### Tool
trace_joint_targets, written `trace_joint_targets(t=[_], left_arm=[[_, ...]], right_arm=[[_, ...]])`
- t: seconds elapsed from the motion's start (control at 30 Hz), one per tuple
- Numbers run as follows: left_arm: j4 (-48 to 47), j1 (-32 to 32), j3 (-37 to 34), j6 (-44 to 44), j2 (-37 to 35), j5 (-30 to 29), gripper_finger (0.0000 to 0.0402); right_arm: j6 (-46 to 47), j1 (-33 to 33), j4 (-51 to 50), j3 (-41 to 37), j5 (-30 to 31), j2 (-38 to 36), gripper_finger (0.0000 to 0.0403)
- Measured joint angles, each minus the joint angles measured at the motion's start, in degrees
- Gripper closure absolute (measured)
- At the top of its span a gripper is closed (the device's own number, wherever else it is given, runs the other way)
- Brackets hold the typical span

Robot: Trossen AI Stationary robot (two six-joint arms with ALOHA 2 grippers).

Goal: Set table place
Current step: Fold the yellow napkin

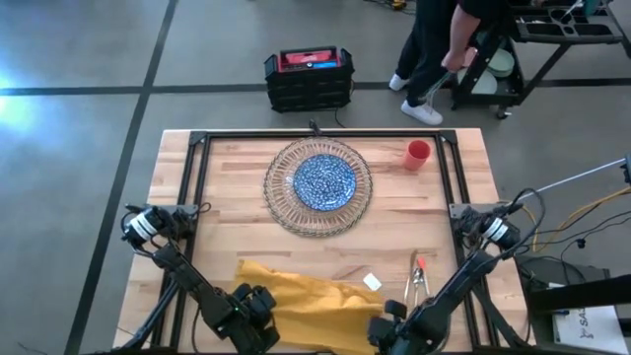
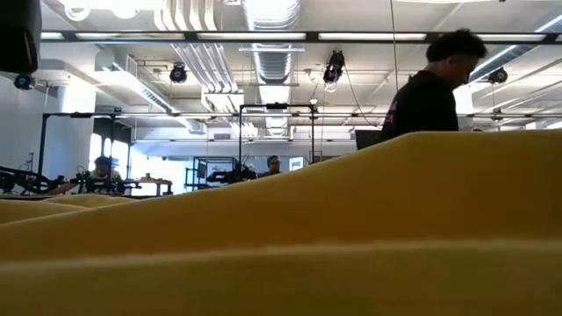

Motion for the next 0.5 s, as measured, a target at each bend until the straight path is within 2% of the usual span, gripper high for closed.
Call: trace_joint_targets(t=[0.1,0.2,0.3,0.4,0.5], left_arm=[[-0.04,1.44,0.0,2.53,-0.29,0.3,0.0402],[-1.37,2.97,-0.06,7.42,-0.78,-0.7,0.0402],[-7.02,5.09,-0.09,11.52,-1.0,-2.93,0.0402],[-12.47,7.32,-0.44,15.64,-1.17,-3.42,0.0402],[-13.23,9.01,-1.78,19.88,-1.85,-4.27,0.0402]], right_arm=[[-2.9,-0.71,-3.03,0.11,4.96,-2.31,0.0403],[-7.62,-2.65,-8.38,0.09,12.87,-4.48,0.0403],[-13.45,-7.39,-10.69,0.13,17.56,-6.22,0.0403],[-21.93,-13.56,-6.91,-0.06,18.07,-5.83,0.0403],[-32.49,-18.99,1.21,-0.02,17.04,-5.51,0.0403]])
